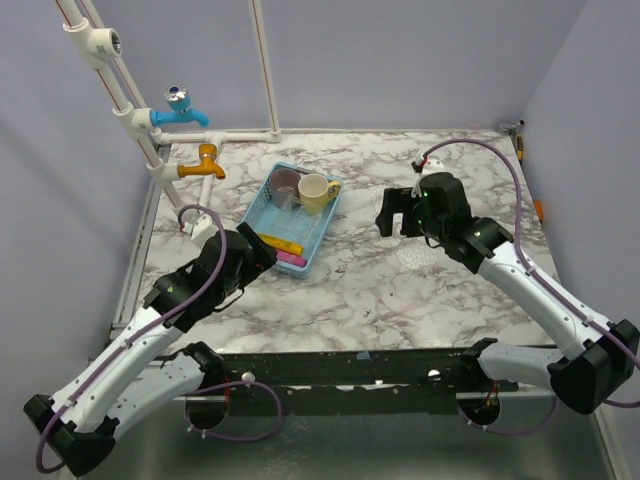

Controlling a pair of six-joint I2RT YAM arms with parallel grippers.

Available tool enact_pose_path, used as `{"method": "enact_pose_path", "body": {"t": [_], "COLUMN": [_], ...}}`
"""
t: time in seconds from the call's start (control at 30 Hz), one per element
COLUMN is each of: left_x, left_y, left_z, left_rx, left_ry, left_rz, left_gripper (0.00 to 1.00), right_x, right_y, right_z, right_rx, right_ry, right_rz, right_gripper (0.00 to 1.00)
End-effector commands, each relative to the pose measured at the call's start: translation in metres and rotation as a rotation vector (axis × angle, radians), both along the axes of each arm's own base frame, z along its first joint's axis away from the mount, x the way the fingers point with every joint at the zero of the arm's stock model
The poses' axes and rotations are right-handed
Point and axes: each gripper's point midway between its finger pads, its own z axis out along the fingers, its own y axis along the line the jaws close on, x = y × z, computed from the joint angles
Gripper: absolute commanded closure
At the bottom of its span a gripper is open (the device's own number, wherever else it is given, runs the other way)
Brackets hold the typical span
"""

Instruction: Prepare toiletry sets of a toothbrush and toothpaste on the tray

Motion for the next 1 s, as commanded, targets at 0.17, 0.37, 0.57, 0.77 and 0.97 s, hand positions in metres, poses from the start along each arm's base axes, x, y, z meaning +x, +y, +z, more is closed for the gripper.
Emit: {"method": "enact_pose_path", "body": {"t": [0.17,0.37,0.57,0.77,0.97], "left_x": [0.004,0.02,0.035,0.048,0.057], "left_y": [0.003,-0.007,-0.012,-0.01,-0.009], "left_z": [-0.032,-0.053,-0.061,-0.067,-0.077], "left_rx": [-0.144,-0.165,-0.162,-0.157,-0.148], "left_ry": [0.27,0.377,0.423,0.447,0.484], "left_rz": [0.202,0.197,0.208,0.229,0.234], "left_gripper": [0.12,0.19,0.22,0.27,0.34], "right_x": [-0.002,-0.006,-0.012,-0.018,-0.021], "right_y": [-0.007,-0.004,-0.001,0.002,0.002], "right_z": [-0.026,-0.033,-0.042,-0.051,-0.058], "right_rx": [-0.039,-0.027,-0.01,0.004,-0.006], "right_ry": [0.05,0.065,0.093,0.117,0.143], "right_rz": [-0.037,-0.021,0.0,0.018,0.028], "right_gripper": [0.0,0.0,0.0,0.0,0.0]}}
